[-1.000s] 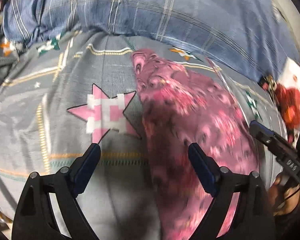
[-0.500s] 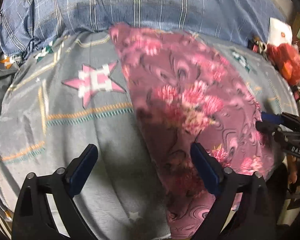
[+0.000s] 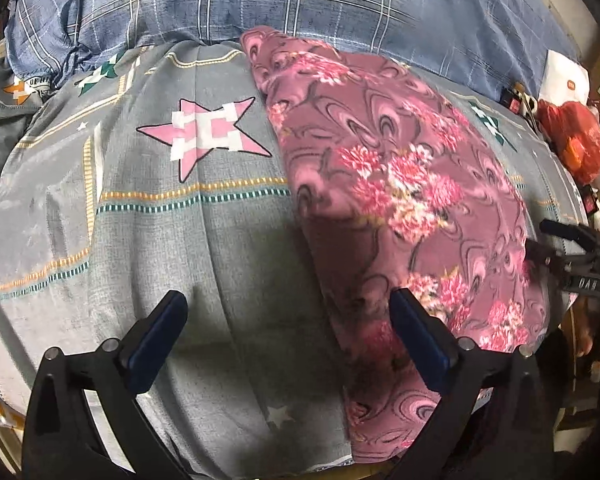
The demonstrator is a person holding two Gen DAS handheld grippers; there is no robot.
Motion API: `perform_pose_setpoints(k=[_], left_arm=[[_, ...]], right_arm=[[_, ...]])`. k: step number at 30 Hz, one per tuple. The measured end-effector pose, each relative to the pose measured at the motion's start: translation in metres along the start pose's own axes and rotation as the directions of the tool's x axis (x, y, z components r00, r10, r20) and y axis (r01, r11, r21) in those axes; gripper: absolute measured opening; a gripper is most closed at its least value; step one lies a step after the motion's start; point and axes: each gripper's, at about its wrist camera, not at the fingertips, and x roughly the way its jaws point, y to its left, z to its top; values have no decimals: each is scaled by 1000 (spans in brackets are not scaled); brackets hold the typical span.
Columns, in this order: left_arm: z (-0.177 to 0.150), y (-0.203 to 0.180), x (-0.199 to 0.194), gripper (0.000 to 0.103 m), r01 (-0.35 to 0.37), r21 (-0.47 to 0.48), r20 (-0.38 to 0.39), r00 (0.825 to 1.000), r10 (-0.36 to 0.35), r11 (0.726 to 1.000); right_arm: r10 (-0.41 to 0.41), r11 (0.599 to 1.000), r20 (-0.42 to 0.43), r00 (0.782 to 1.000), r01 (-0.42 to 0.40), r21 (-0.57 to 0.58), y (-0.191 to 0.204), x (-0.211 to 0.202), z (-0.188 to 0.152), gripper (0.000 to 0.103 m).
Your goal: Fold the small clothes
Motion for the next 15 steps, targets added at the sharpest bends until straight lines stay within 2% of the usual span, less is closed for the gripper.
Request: perform_pose_setpoints(k=[7, 13, 15], left_arm=[[1, 1, -1, 102, 12, -15, -12, 1000, -12, 1000], [2, 1, -3, 101, 11, -19, -16, 1000, -11, 1000], [3, 0, -5, 101, 8, -16, -12, 1000, -8, 1000]], right_arm=[[-103, 993, 32, 994, 105, -50, 2, -12, 6, 95], [-80, 996, 85, 993, 83, -40, 9, -23, 17, 94], [9, 1000, 123, 992, -7, -18, 12, -32, 19, 94]])
